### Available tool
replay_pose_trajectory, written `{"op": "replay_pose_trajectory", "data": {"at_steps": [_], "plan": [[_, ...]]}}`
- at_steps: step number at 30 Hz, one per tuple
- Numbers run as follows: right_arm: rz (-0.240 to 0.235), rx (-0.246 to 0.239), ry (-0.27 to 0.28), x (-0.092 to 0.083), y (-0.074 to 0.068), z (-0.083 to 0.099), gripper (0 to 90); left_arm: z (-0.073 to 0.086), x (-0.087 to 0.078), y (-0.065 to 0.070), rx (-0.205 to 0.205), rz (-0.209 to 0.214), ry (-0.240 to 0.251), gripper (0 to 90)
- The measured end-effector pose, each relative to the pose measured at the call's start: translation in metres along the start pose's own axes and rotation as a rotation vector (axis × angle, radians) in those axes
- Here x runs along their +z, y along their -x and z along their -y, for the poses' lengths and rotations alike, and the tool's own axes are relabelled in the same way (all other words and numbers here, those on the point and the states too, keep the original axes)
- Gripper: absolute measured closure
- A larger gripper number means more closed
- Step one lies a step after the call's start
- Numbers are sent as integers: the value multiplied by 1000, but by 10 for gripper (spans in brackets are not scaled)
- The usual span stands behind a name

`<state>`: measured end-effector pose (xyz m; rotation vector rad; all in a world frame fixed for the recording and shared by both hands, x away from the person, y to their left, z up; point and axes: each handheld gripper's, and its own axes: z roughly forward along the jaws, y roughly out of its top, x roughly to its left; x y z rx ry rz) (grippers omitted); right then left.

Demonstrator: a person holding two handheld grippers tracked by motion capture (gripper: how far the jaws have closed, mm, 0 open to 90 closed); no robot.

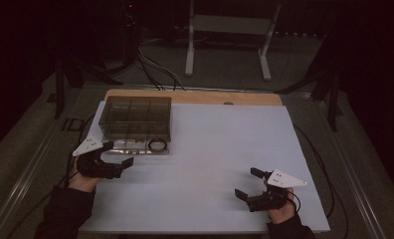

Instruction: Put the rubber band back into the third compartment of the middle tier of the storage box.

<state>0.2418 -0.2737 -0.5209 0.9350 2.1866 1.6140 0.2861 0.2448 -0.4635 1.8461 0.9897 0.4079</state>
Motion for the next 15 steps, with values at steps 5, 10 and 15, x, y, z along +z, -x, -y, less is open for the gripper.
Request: {"op": "replay_pose_trajectory", "data": {"at_steps": [5, 10, 15], "plan": [[-3, -3, 0, 0, 0, 0, 0, 10, 0, 5, 4, -1, 5, 4], [-4, -3, -2, 0, 0, 0, 0, 22, 0, 10, 7, -1, -8, 3], [-4, -4, 0, 0, 0, 0, 0, 33, 0, 15, 16, -10, -21, 3]]}}
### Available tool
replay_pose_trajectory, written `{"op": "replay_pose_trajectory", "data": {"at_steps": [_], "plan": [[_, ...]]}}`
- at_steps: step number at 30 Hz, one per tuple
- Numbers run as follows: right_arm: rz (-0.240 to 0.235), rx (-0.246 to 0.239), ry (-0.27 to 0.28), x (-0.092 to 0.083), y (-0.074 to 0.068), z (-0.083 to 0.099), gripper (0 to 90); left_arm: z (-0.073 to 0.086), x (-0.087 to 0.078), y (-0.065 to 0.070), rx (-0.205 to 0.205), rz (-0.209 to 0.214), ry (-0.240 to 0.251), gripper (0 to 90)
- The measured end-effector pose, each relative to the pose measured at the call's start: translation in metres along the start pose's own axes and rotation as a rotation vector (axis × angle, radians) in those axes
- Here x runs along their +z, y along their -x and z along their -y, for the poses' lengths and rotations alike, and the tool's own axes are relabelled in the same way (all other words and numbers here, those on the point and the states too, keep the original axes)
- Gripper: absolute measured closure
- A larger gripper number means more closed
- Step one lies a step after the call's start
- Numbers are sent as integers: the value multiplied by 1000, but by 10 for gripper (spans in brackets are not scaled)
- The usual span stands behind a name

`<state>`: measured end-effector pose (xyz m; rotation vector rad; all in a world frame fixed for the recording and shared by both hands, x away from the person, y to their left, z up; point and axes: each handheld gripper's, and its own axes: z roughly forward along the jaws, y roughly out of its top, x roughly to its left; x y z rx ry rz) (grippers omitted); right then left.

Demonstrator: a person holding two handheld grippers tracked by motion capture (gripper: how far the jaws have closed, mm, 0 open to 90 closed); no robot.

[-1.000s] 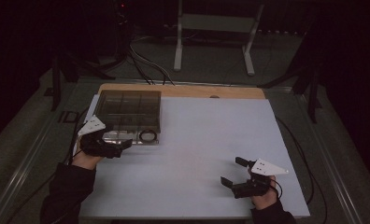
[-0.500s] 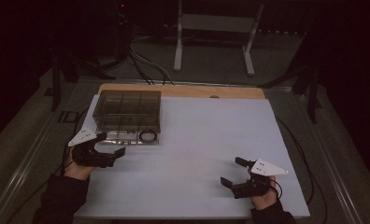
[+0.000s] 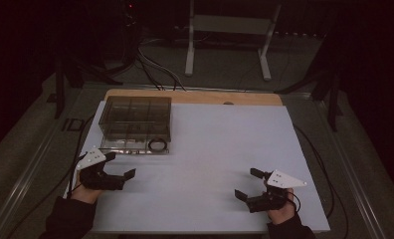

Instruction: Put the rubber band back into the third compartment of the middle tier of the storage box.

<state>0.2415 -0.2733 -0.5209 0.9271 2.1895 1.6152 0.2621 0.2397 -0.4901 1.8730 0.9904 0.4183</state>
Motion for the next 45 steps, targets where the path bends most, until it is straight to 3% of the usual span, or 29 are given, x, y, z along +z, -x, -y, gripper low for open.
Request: {"op": "replay_pose_trajectory", "data": {"at_steps": [9, 20, 32, 45], "plan": [[-2, -4, -3, 0, 0, 0, 0, 22, -1, 11, 8, 16, -14, 3], [-4, -7, -8, 0, -1, 0, 0, 43, -2, 27, 72, 39, -40, 4], [-6, -7, -9, 0, -2, 0, 0, 57, -16, 22, 54, -13, -29, 4], [-13, -5, -13, 1, -1, 0, 0, 55, -13, 22, 52, -5, -3, 4]]}}
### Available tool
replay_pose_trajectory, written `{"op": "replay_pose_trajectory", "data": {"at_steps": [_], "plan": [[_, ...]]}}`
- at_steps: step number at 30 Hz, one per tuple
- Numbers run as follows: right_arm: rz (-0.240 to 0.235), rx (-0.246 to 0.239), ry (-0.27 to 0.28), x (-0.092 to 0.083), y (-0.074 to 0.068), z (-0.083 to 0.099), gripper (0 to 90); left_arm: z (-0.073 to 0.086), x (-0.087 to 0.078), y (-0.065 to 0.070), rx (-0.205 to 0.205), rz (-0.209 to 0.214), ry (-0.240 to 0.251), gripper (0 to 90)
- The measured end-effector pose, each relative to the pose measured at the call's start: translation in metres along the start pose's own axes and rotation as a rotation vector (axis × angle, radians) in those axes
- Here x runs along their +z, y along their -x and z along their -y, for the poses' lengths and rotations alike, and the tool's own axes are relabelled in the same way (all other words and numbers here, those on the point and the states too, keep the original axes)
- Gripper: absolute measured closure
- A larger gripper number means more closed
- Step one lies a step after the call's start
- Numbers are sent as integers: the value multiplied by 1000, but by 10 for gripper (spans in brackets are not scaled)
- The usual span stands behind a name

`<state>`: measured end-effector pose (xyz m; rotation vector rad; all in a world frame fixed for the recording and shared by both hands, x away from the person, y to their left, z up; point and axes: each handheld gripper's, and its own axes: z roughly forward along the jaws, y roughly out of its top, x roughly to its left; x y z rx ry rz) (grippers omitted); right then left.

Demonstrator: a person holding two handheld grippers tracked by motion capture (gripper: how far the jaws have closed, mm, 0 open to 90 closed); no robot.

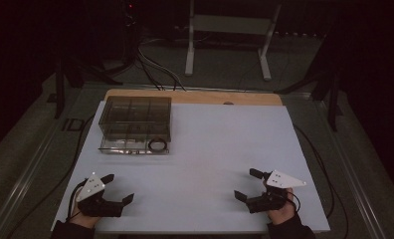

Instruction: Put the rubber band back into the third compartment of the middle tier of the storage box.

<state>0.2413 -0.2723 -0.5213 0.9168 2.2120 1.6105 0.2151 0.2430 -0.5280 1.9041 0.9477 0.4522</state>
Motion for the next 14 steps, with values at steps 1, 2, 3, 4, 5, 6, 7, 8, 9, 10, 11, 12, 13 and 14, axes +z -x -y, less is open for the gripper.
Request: {"op": "replay_pose_trajectory", "data": {"at_steps": [1, 2, 3, 4, 5, 6, 7, 8, 9, 10, 11, 12, 13, 14], "plan": [[-1, -1, -1, 0, 0, 0, 0, 0, 0, 0, -1, 3, 2, 4], [-1, -1, -1, 0, 0, 0, 0, 0, 0, 0, -3, 7, 3, 4], [0, -2, -1, 0, 0, 0, 0, 0, 1, 0, -5, 6, 4, 4], [-3, 3, 1, 1, 0, 0, 0, 0, 1, 0, -4, 6, 5, 4], [-3, 3, -2, 1, 0, 0, 0, 0, 1, 0, -1, 7, 6, 4], [-2, 2, -2, 1, 0, 0, 0, -1, 1, 1, 3, 6, 6, 4], [-3, 1, -2, 1, 0, 0, 0, -1, 1, 1, 5, 5, 6, 4], [-2, 3, -1, 1, 0, 0, 0, 0, 1, 1, 4, 5, 6, 4], [-1, 5, 0, 1, 0, 0, 0, 0, 1, 1, 1, 6, 5, 4], [-1, 6, -1, 1, 1, 0, 0, 0, 2, 1, 3, 4, 1, 4], [-2, 3, -4, 1, 1, 1, 0, 0, 2, 1, 4, 3, 0, 4], [-2, 3, -4, 1, 0, 1, 0, 0, 2, 0, 2, 5, 2, 4], [-2, 2, -3, 2, 0, 1, 0, 0, 2, 0, -1, 5, 4, 4], [-3, 4, -2, 2, 0, 0, 0, 0, 2, 0, -1, 4, 3, 4]]}}
